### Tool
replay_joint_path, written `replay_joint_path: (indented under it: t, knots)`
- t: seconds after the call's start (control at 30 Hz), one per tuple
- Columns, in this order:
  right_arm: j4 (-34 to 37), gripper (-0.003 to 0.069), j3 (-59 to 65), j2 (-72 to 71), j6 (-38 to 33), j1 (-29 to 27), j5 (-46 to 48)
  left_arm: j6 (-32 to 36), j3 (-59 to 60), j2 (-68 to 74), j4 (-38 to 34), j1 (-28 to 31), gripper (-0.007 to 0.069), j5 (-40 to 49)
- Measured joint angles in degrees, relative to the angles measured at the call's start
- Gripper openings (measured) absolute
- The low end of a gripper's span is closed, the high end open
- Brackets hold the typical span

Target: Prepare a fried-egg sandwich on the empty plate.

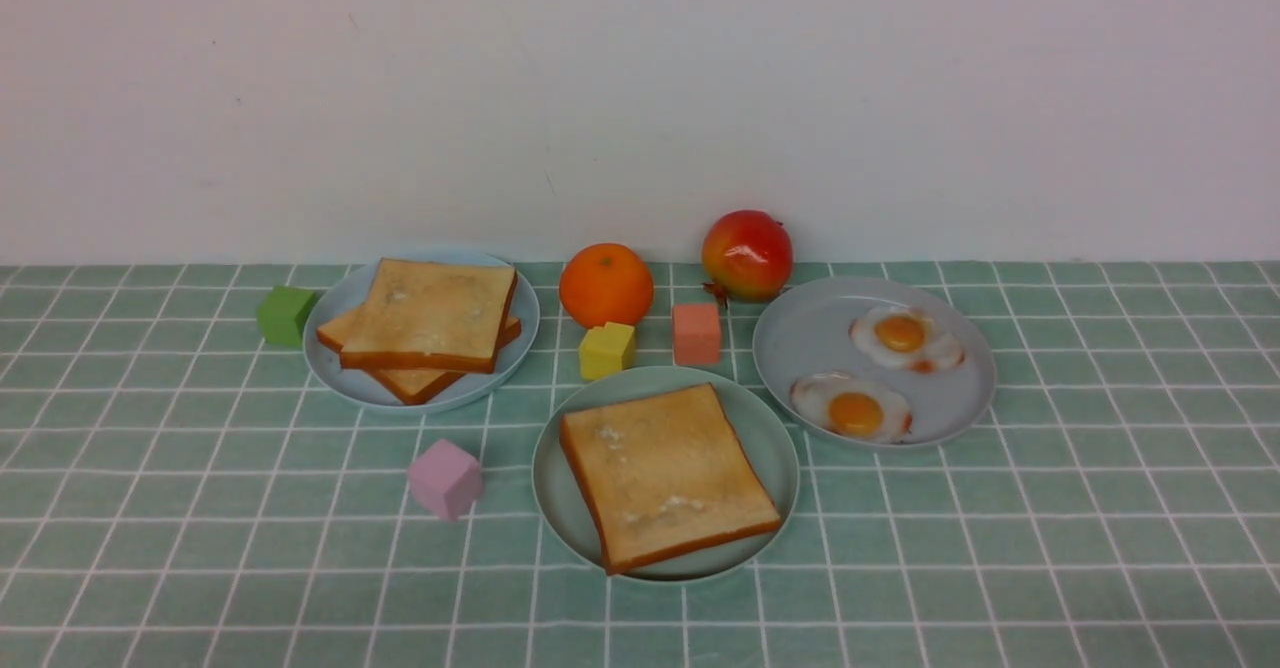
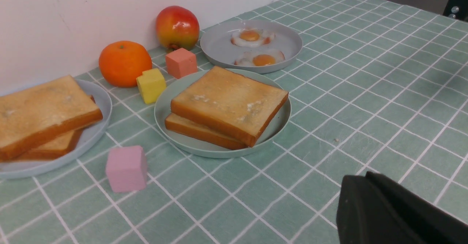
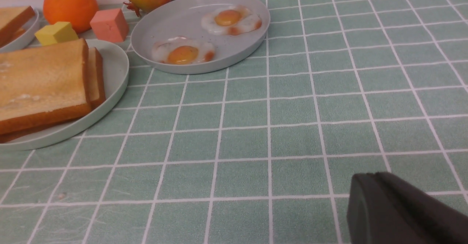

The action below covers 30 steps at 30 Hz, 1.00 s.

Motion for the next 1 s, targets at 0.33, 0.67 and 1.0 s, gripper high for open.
replay_joint_path:
  t: [0.33, 0.67, 1.0]
  knots:
    - [0.0, 0.0041, 0.0, 0.0, 0.0, 0.0, 0.0, 13.8, 0.2, -6.5, -19.4, 25.4, -0.0013, -6.6]
    - [0.0, 0.0057, 0.0, 0.0, 0.0, 0.0, 0.0, 30.7, 6.4, -11.0, -41.0, 53.7, -0.0013, -7.4]
    - [0.0, 0.0074, 0.0, 0.0, 0.0, 0.0, 0.0, 29.2, 9.4, -11.0, -41.5, 56.2, -0.0013, 5.0]
